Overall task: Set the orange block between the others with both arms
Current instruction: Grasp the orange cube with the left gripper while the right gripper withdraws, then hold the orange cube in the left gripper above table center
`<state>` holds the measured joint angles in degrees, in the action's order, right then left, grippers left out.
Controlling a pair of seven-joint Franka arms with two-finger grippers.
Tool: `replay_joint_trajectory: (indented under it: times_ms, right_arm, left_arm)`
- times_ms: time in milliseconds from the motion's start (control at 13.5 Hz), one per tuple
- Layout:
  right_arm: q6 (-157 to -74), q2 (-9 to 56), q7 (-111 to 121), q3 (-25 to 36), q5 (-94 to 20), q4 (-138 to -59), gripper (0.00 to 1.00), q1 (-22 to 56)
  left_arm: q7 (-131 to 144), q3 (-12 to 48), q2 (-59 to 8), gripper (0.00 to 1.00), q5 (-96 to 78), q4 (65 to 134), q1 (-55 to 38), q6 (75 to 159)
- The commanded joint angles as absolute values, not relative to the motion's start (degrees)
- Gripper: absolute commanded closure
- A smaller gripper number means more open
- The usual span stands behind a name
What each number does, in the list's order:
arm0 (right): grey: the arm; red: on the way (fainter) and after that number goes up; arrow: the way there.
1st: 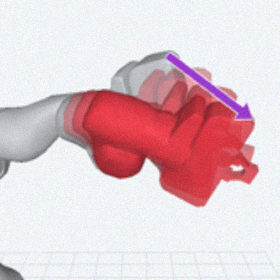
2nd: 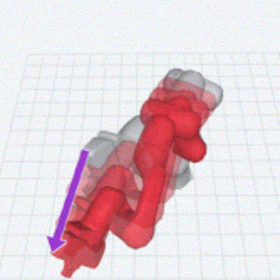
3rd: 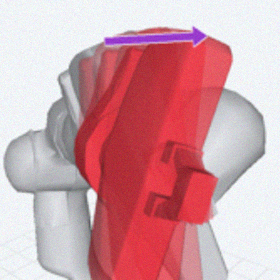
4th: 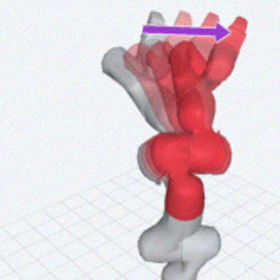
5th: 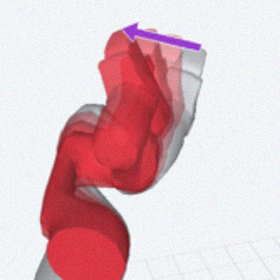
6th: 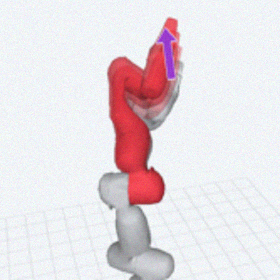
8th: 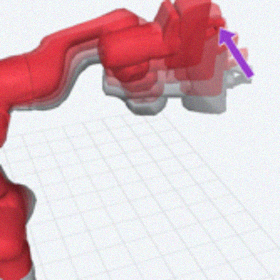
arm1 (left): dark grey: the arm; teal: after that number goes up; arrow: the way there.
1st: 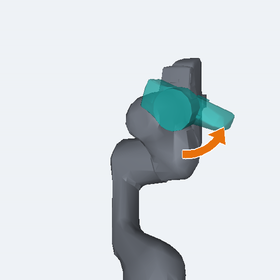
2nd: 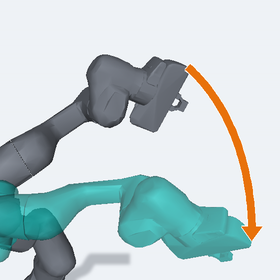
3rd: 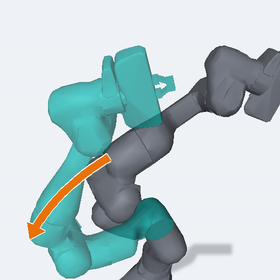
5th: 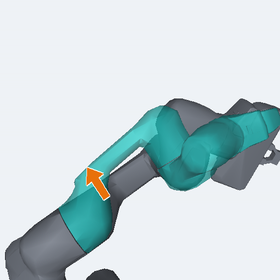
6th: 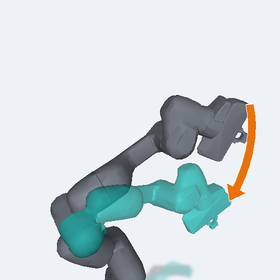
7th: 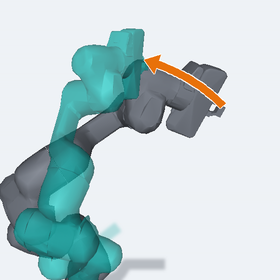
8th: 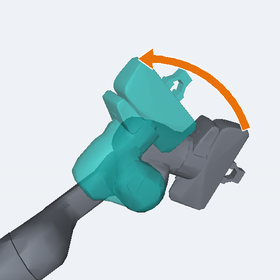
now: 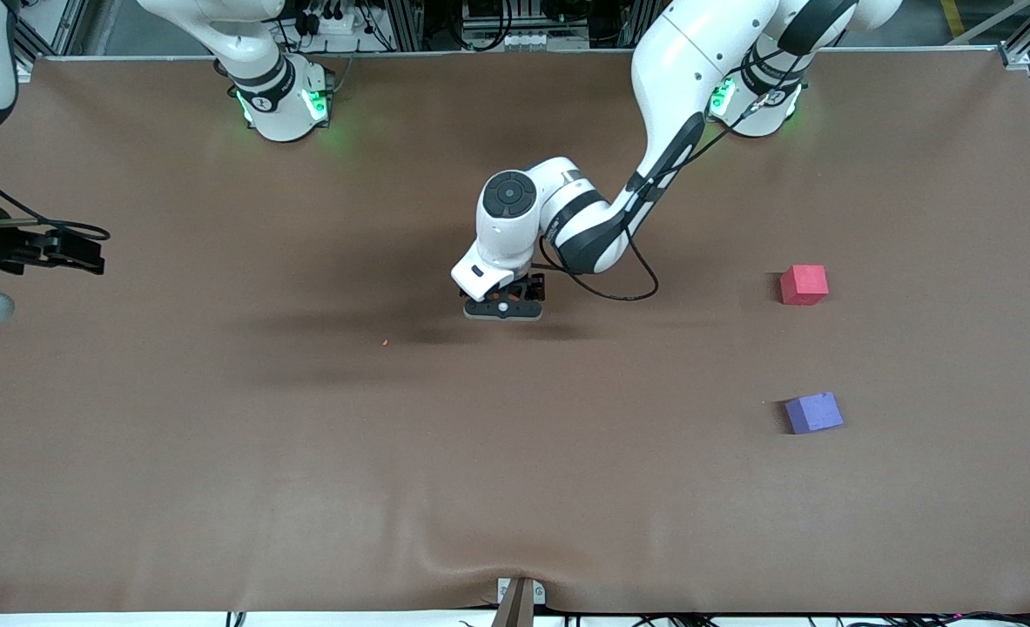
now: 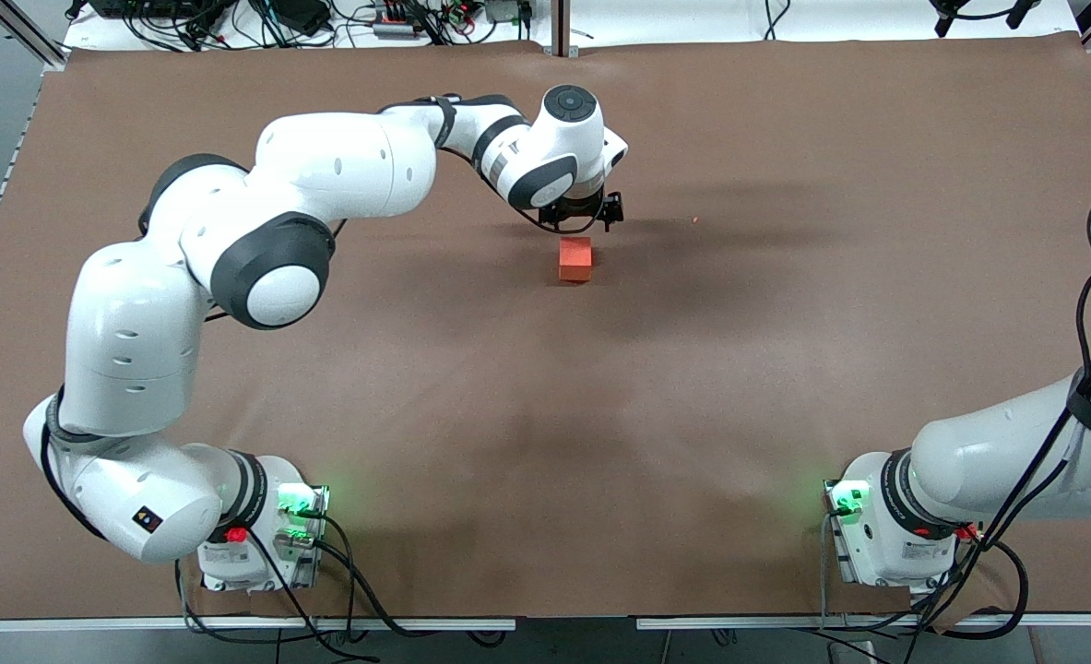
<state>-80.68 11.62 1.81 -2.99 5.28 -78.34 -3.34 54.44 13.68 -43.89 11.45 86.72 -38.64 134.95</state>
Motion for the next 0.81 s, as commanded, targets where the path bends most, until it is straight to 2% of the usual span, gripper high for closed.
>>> replay_joint_trajectory:
  times_ms: [0,148,740]
  right_arm:
    - [-80.51,10.81,2.46,-2.03,0.65,-78.49,0.0,-3.95]
    - [-80.68,10.81,2.9,2.27,-3.33,-78.49,0.0,-3.34]
    - [-80.51,10.72,2.9,2.37,-2.37,-78.49,0.0,-3.6]
  left_arm:
    - [54.75,13.71,-42.63,0.0,12.92,88.94,-38.32,135.44]
    - [55.55,13.8,-42.63,0.0,12.48,89.82,-38.41,135.09]
    - [59.85,13.8,-42.8,0.0,12.57,91.23,-39.11,134.38]
